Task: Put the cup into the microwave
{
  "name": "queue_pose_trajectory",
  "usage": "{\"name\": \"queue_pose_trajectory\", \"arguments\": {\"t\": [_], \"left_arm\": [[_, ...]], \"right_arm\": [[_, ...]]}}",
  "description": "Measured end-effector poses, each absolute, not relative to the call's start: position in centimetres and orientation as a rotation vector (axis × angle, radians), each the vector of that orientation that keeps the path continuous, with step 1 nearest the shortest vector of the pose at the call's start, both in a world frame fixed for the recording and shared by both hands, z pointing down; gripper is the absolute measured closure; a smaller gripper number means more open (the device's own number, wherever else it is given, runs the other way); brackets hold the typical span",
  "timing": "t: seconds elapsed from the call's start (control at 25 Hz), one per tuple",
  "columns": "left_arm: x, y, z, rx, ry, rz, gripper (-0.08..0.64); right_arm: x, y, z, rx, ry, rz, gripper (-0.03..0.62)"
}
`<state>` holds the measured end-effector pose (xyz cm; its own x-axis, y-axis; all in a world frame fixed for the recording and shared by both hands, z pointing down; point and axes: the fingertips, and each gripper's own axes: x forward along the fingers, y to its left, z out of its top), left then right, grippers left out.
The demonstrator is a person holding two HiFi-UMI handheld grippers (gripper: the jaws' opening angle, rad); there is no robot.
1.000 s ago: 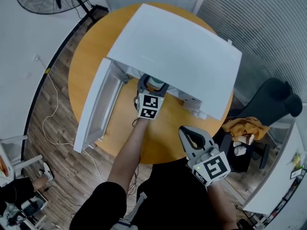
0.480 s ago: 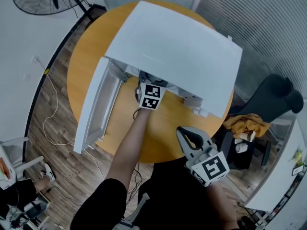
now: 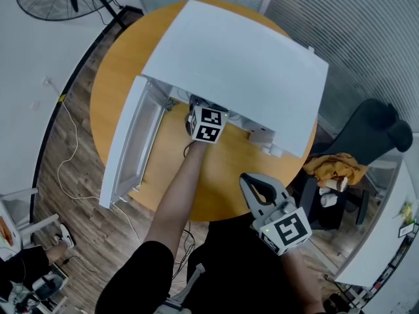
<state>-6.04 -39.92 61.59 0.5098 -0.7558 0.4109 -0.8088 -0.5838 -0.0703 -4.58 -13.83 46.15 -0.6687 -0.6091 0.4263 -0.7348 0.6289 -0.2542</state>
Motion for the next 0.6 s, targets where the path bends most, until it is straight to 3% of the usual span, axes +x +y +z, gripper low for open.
{"name": "queue_pose_trajectory", "arguments": {"t": [0.6], "left_arm": [[-7.1, -37.9, 60.2, 2.600, -1.401, 0.611, 0.218]], "right_arm": [[-4.5, -12.6, 45.5, 1.087, -2.580, 0.566, 0.583]]}}
